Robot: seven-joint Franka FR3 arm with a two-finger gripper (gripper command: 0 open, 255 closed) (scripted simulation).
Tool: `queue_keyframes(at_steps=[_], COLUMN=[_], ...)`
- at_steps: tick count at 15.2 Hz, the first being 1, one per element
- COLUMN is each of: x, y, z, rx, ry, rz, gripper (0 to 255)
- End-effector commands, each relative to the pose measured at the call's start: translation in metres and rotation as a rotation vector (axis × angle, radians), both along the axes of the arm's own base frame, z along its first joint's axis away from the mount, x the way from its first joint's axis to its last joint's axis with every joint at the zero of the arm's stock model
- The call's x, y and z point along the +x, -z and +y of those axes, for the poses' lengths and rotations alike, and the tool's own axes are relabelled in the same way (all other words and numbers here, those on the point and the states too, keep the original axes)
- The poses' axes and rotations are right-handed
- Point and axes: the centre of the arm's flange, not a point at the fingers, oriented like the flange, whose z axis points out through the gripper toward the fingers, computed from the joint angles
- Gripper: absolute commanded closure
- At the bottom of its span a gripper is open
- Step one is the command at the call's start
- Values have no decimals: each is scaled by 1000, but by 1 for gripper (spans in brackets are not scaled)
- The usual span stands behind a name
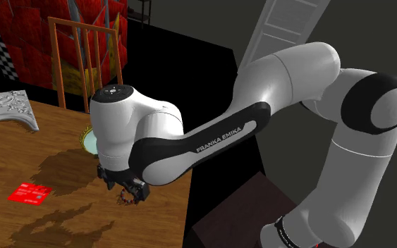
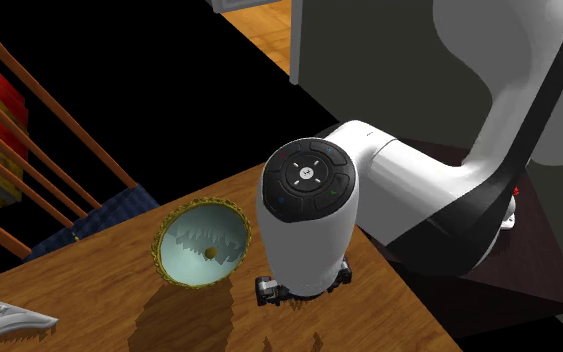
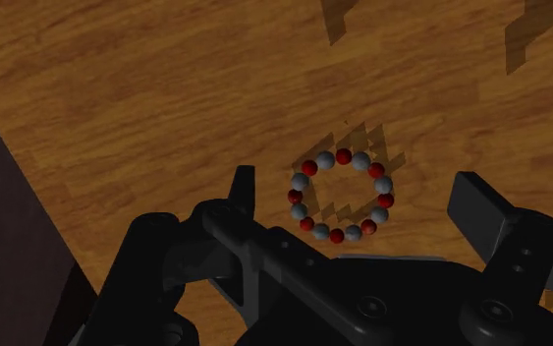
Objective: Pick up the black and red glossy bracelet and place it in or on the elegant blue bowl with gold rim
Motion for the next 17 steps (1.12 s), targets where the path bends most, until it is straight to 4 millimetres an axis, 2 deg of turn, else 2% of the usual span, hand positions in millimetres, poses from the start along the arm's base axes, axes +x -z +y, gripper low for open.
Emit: queue_keyframes(at_steps=[1, 5, 13, 14, 17], x=[1, 0, 0, 0, 0], y=[11, 30, 30, 30, 30], z=[1, 1, 1, 1, 1], rx=[-1, -1, -1, -1, -1], ry=[3, 3, 3, 3, 3], rz=[-1, -1, -1, -1, -1], gripper=[0, 0, 0, 255, 255])
